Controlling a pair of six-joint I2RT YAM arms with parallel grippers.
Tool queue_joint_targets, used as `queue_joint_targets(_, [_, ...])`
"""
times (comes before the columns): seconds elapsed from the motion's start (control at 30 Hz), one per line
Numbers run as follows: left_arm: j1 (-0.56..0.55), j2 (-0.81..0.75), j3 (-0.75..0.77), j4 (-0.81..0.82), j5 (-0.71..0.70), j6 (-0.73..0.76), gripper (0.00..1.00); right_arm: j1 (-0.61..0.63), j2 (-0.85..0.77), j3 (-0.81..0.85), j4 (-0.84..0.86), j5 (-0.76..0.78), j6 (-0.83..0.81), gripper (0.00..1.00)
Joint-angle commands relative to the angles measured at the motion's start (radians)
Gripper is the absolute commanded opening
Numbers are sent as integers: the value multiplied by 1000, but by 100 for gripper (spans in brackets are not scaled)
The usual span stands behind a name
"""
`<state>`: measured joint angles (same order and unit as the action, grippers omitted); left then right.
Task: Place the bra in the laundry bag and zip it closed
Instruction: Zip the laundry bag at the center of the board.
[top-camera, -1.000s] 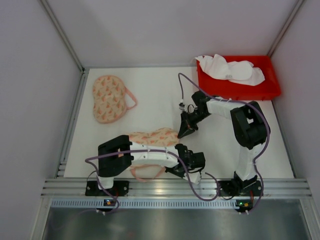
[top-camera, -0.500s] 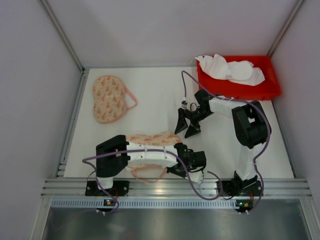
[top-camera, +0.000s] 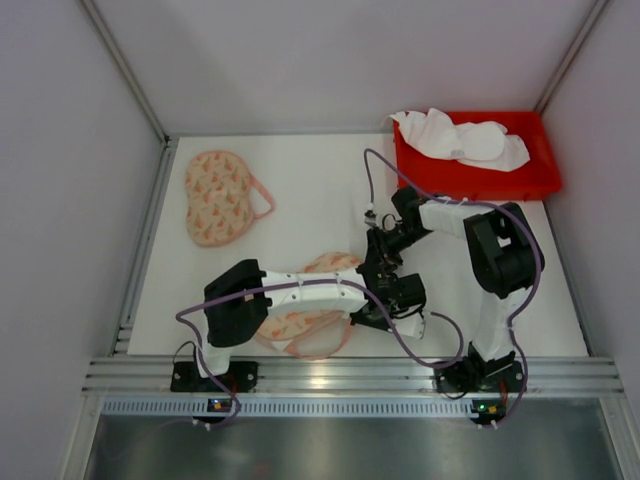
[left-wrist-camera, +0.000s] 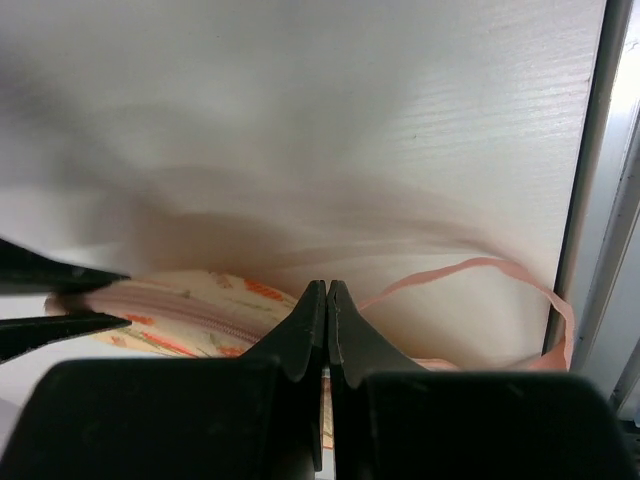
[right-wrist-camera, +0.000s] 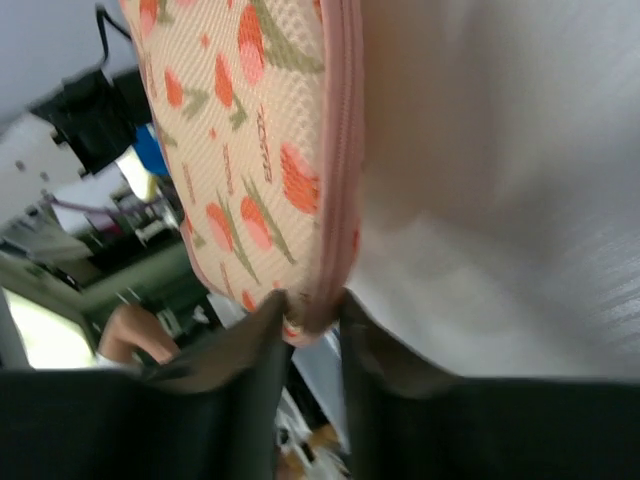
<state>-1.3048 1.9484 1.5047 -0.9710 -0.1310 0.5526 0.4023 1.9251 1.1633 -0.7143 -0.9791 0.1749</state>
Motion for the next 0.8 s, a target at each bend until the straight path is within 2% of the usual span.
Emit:
queue_joint_targets(0.0, [-2, -5, 31, -1, 5, 20, 0, 18, -12, 59, -2, -46, -8, 11])
queue_joint_targets(0.03, [-2, -22, 13, -1, 22, 18, 0, 17, -3, 73, -17, -29, -23, 0])
queue_joint_targets(0.33, [-66, -134, -182, -3, 116, -40, 0, -48, 64, 156, -36, 23, -44, 0])
queue_joint_targets(0.43, [-86, -152, -222, -5, 126, -62, 0, -53, 75, 177, -42, 30, -52, 0])
queue_joint_targets(0.47, [-90, -158, -227, -3, 172, -65, 0, -51, 78, 182, -45, 31, -55, 0])
queue_joint_targets(0.77, [-126, -221, -314, -12, 189, -89, 0, -53, 115, 260, -90, 63, -84, 0])
